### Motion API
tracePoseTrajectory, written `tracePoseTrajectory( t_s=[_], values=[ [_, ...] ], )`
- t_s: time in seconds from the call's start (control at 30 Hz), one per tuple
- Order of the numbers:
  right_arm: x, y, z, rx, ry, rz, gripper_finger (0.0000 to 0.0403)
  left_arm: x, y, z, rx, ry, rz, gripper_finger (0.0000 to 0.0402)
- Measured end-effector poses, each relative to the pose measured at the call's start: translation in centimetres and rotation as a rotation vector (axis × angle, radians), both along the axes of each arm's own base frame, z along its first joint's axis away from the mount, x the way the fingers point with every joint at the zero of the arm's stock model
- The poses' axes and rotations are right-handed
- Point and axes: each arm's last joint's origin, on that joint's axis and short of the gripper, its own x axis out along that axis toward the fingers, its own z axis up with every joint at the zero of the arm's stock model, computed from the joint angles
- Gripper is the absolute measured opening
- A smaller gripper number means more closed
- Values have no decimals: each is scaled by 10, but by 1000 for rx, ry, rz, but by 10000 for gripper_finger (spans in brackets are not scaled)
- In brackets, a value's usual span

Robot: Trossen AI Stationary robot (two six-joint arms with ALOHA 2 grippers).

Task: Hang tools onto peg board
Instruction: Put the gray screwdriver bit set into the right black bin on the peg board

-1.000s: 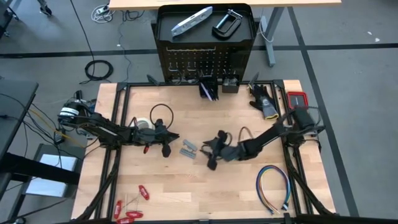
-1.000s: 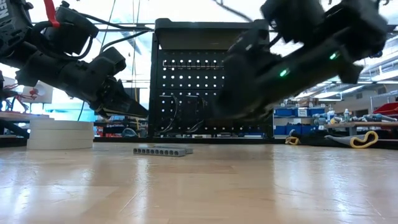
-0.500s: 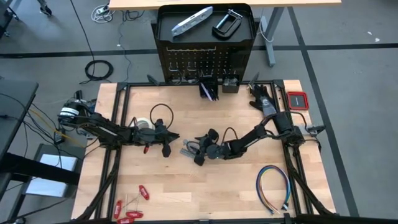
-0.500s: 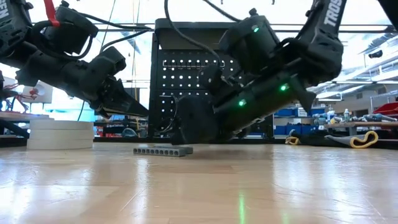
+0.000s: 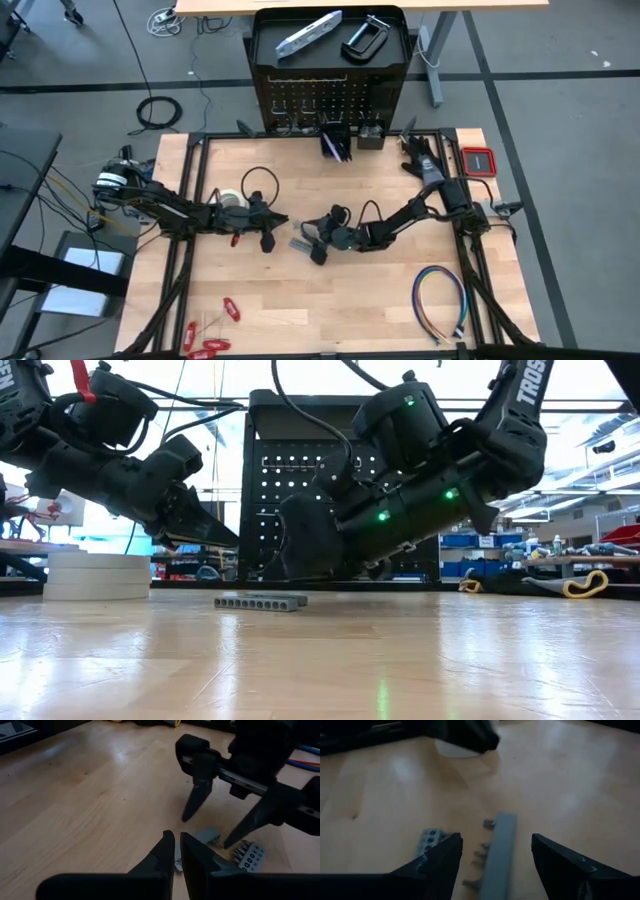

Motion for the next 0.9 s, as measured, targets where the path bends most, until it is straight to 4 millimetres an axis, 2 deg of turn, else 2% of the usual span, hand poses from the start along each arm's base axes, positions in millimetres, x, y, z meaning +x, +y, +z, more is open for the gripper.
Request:
tracePoseTrajectory(
  t_s=[0.17, 0.3, 0.47, 0.6, 0.77, 0.9],
  values=[
    [-4, 2, -8, -10, 84, 8, 247, 0, 0, 0, 0, 0, 0, 35],
    [-2, -4, -6, -5, 66, 3, 248, 0, 0, 0, 0, -1, 0, 35],
    [-3, -13, -9, -54, 128, 6, 247, 0, 0, 0, 0, 0, 0, 35],
    [-1, -20, -7, -64, 99, -6, 246, 0, 0, 0, -1, -1, 0, 35],
    [4, -19, 0, -92, 40, 91, 250, 0, 0, 0, 0, 0, 0, 35],
    [4, -24, -1, -66, 49, 85, 249, 0, 0, 0, 0, 0, 0, 35]
  ],
)
